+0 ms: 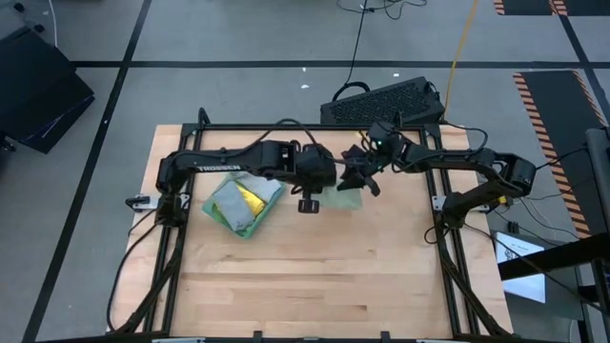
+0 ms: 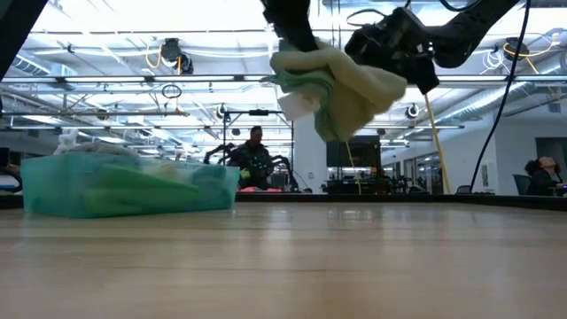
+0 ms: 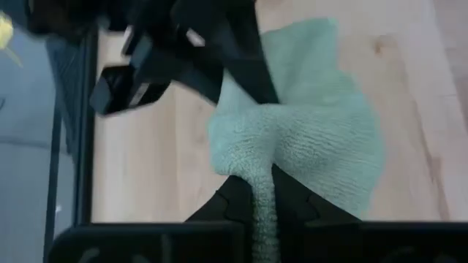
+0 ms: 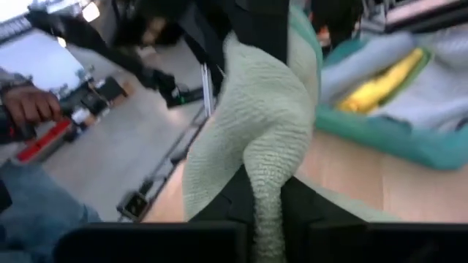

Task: Fold microfiber towels
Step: Put the light green microfiber cloth into the green bin

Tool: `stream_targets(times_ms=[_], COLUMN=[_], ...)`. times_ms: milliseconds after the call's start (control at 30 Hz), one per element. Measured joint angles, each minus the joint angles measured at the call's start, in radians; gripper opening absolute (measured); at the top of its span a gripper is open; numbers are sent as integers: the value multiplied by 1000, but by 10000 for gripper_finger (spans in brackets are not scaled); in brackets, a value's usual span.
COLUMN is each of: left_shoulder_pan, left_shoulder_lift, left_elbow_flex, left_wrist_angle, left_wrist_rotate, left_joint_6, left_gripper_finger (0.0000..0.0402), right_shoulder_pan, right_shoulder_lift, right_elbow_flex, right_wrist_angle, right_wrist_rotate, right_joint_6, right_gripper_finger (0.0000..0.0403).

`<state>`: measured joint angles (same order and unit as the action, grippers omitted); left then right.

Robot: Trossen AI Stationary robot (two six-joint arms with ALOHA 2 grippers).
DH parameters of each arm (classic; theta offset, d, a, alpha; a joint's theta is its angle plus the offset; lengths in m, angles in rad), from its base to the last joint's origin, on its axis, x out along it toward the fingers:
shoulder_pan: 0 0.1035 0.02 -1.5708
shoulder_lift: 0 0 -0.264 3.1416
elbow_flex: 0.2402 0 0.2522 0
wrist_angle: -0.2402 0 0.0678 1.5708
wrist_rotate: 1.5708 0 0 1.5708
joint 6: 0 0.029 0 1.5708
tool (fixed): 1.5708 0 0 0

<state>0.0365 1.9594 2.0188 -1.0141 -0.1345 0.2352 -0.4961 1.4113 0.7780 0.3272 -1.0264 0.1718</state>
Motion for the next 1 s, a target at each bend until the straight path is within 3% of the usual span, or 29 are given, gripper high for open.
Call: stream_targets(times_ms=[200, 367, 633, 800, 900, 1000], left_shoulder_pan=[28, 59, 193, 265, 293, 311], left_shoulder_lift=[-36, -122, -266, -282, -253, -205], left_elbow_flex=[51, 63, 55, 54, 54, 53], left_wrist_angle=[-140, -227, -197, -63, 46, 74], left_wrist_rotate=[-18, 12, 57, 139, 293, 369], left_joint_6=[-240, -369, -523, -461, -427, -381], left_gripper_finger=[69, 143, 239, 284, 299, 301], right_shoulder_pan=[0, -12, -20, -19, -19, -19], right_shoulder_lift=[-36, -69, -83, -84, -84, -84], right_elbow_flex=[-1, -1, 0, 8, 19, 21], right_wrist_angle=[123, 123, 106, 108, 112, 111], right_wrist_rotate=[73, 141, 217, 241, 242, 241], right_joint_6=[148, 149, 121, 83, 67, 66], right_gripper_finger=[21, 11, 11, 11, 11, 11])
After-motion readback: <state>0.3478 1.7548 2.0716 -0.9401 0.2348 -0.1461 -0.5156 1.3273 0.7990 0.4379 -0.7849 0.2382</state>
